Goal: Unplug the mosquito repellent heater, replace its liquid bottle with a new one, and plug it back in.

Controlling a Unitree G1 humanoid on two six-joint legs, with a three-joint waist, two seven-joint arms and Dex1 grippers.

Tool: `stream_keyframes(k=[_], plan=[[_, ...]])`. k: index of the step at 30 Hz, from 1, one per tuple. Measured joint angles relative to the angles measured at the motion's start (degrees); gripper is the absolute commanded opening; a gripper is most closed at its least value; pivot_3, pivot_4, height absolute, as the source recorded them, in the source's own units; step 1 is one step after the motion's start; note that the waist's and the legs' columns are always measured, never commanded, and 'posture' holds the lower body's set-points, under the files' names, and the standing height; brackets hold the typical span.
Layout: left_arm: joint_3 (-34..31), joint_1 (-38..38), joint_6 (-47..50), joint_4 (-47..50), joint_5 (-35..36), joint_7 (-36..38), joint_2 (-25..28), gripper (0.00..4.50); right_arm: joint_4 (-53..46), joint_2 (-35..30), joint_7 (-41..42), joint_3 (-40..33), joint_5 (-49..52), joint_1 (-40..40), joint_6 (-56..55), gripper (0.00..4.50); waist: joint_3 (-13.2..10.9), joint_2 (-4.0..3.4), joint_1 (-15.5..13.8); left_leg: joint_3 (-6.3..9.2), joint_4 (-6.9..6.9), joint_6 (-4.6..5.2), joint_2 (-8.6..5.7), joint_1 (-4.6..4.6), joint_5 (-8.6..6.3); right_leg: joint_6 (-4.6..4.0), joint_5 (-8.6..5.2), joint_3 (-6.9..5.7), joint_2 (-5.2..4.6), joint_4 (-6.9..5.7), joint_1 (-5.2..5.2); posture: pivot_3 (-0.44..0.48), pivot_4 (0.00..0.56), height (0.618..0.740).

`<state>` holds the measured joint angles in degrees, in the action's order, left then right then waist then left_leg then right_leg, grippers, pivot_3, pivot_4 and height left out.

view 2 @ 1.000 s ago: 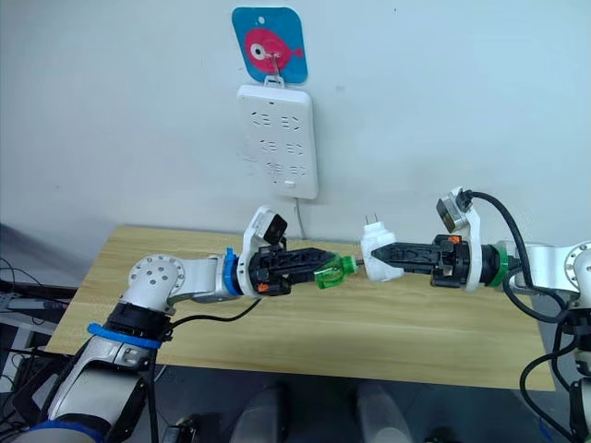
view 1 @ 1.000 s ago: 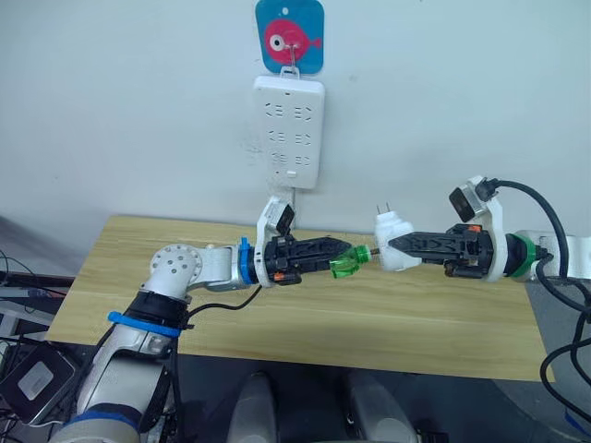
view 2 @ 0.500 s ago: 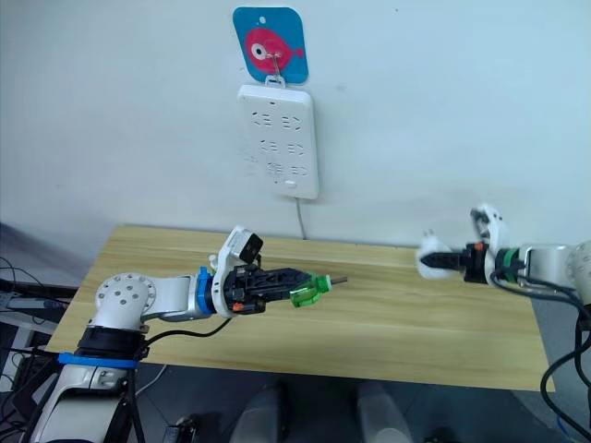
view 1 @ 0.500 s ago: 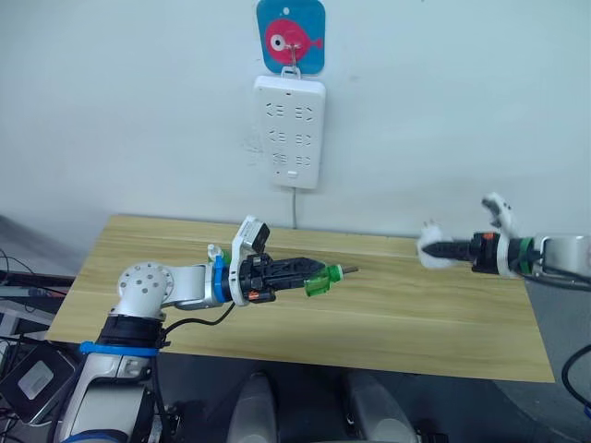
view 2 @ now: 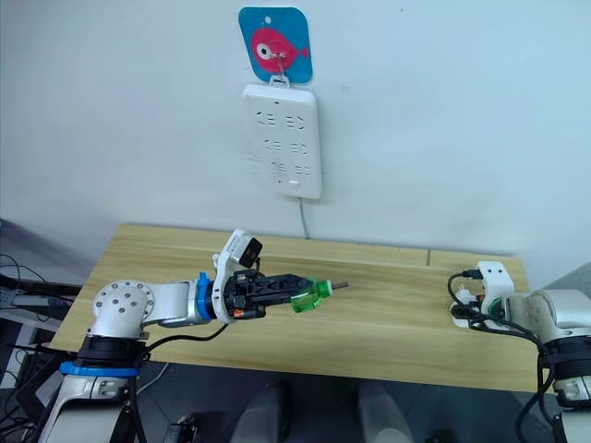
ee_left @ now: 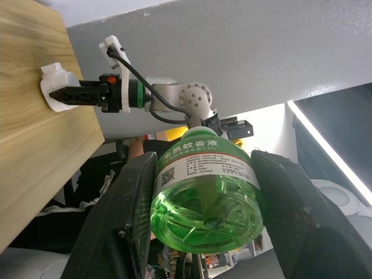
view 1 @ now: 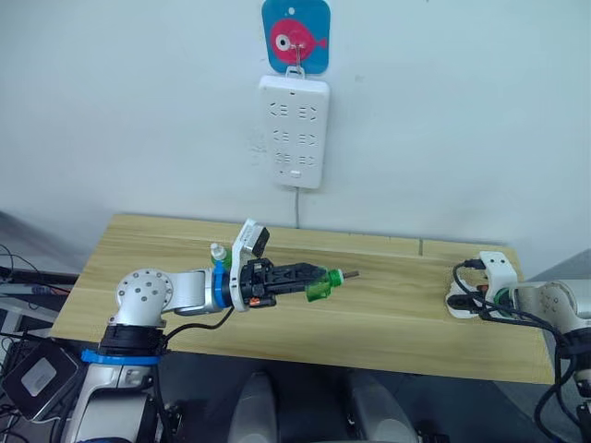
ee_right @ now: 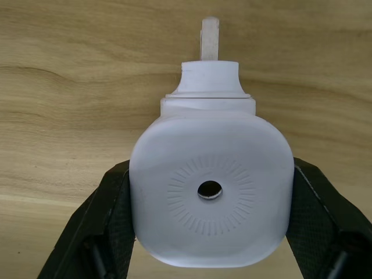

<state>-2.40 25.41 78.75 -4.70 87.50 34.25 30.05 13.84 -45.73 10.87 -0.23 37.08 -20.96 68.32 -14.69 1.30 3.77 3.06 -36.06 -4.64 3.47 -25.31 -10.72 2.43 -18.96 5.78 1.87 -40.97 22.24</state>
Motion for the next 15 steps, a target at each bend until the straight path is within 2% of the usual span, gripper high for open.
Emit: stream_keyframes(k=[4,8,15], plan=[[-0.3,-0.21,-0.38,0.78,-2.39,0.24,0.01,2.24,-0.03,0.84,1.01,-1.06,-2.38,0.07,0.2,2.98,0.0,0.0,-0.15,0.0,0.02,0.0,0.01,0.01,0.0,0.0,0.0,-0.01,0.01,0.01,0.0,-0.031,0.243,0.74],[-0.3,-0.31,-0.42,0.81,-4.28,1.11,-0.13,2.24,-0.98,1.66,2.0,-2.36,-3.89,0.07,1.68,4.4,0.0,0.0,-0.22,0.0,0.02,0.0,0.0,0.01,0.0,0.0,0.0,-0.01,0.0,0.01,0.0,-0.038,0.241,0.74],[-0.31,-0.21,-0.66,0.82,-7.94,3.41,-0.34,2.24,-4.39,1.91,3.9,-5.31,-4.84,0.52,4.99,4.49,0.0,0.0,-0.32,0.0,0.02,0.0,0.0,0.01,0.0,0.01,0.0,-0.01,0.0,0.02,0.0,-0.052,0.232,0.74]])
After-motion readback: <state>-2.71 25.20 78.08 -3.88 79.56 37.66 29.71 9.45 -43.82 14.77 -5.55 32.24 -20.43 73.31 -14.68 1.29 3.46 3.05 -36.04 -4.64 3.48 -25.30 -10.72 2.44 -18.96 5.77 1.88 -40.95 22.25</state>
